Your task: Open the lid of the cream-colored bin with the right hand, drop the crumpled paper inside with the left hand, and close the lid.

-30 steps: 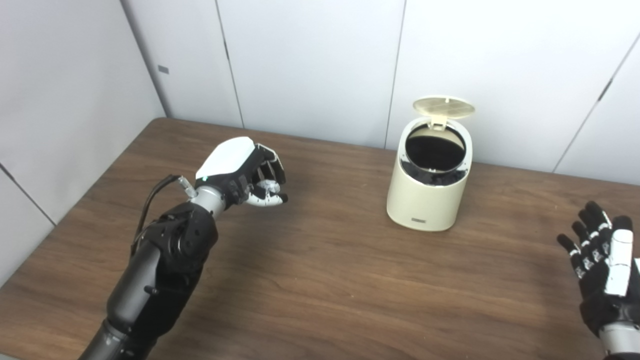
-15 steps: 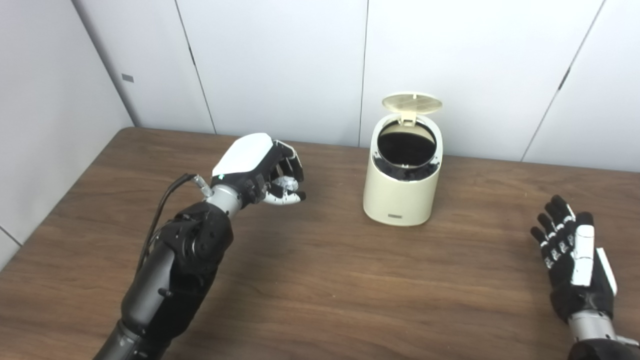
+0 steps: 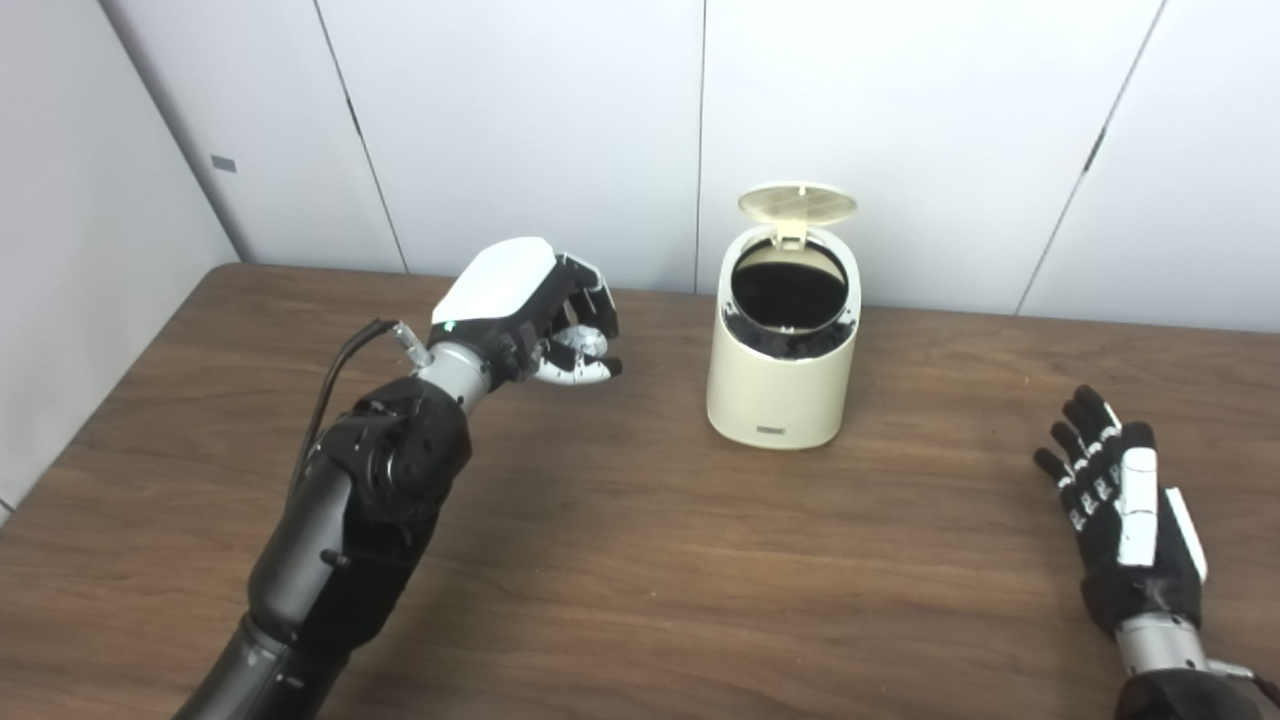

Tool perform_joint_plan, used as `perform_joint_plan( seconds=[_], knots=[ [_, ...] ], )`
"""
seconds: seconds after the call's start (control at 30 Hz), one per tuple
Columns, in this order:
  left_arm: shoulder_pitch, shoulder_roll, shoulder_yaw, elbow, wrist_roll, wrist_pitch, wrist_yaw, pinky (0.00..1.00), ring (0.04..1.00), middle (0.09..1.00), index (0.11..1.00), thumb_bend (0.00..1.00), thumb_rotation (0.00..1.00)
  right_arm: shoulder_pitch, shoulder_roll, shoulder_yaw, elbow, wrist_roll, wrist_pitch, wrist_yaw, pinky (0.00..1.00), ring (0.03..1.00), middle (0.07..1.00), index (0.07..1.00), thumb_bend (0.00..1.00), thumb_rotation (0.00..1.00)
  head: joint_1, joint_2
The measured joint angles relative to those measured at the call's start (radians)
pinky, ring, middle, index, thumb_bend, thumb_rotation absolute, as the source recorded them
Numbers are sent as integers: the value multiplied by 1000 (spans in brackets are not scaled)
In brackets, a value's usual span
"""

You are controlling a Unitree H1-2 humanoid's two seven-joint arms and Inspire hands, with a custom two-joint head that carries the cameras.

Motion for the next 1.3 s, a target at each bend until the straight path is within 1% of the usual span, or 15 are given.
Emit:
perform_joint_plan(
  seconds=[0.03, 0.17, 0.3, 0.4, 0.5, 0.6, 0.73, 0.8, 0.97, 1.03, 1.1, 1.17, 1.3],
  knots=[
    [-7, -2, -3, 0, 0, 0, 0, 395, 408, 487, 482, 479, 0, 0, 0, 0, 1, -2, -1, 0, 898, 949, 953, 928, 552, 1000, -17, 2],
    [-36, -9, -19, 3, 14, 6, -5, 345, 391, 475, 501, 473, 0, 0, -3, 3, 5, -8, -9, 3, 901, 962, 961, 940, 553, 1000, -21, 2],
    [-76, -18, -34, 3, 45, 46, -28, 421, 395, 469, 511, 476, 0, 0, -2, 4, 5, -10, -9, 3, 908, 967, 964, 939, 540, 1000, -26, -2],
    [-97, -26, -36, 4, 55, 48, -38, 412, 403, 484, 506, 477, 0, 0, -2, 4, 9, -10, -17, 3, 901, 963, 960, 933, 544, 1000, -31, -3],
    [-108, -40, -38, 25, 54, 40, -36, 381, 408, 488, 487, 477, 0, -1, -2, 4, 15, -13, -26, 3, 900, 962, 957, 932, 553, 1000, -38, -6],
    [-110, -56, -37, 51, 48, 37, -28, 395, 416, 494, 471, 477, 0, -1, -2, 6, 18, -16, -33, 2, 893, 961, 955, 931, 563, 1000, -43, -6],
    [-117, -72, -35, 54, 32, 39, -20, 394, 415, 498, 463, 477, 0, -3, -2, 9, 26, -22, -47, 1, 884, 953, 950, 934, 573, 1000, -49, -9],
    [-127, -81, -35, 54, 32, 41, -16, 410, 427, 511, 467, 478, 0, -4, -2, 11, 28, -25, -49, 0, 882, 950, 947, 933, 576, 1000, -51, -12],
    [-159, -84, -49, 70, 37, 41, -14, 432, 437, 505, 470, 479, 0, -6, -2, 14, 32, -32, -56, 0, 879, 950, 952, 933, 578, 1000, -49, -15],
    [-163, -94, -54, 73, 38, 45, -14, 428, 435, 505, 472, 479, 0, -6, -2, 14, 33, -37, -56, -1, 884, 950, 953, 935, 567, 1000, -49, -15],
    [-164, -112, -57, 78, 36, 47, -13, 401, 428, 506, 477, 478, 0, -6, -2, 15, 33, -41, -57, -3, 881, 947, 951, 935, 552, 1000, -49, -17],
    [-164, -126, -65, 88, 34, 44, -9, 406, 417, 502, 489, 478, 0, -6, -2, 16, 33, -47, -58, -5, 882, 947, 950, 934, 542, 1000, -49, -15],
    [-179, -131, -77, 113, 35, 40, -2, 407, 408, 492, 500, 477, 0, -7, -2, 17, 33, -48, -59, -5, 890, 949, 949, 936, 548, 1000, -49, -15]
  ],
)
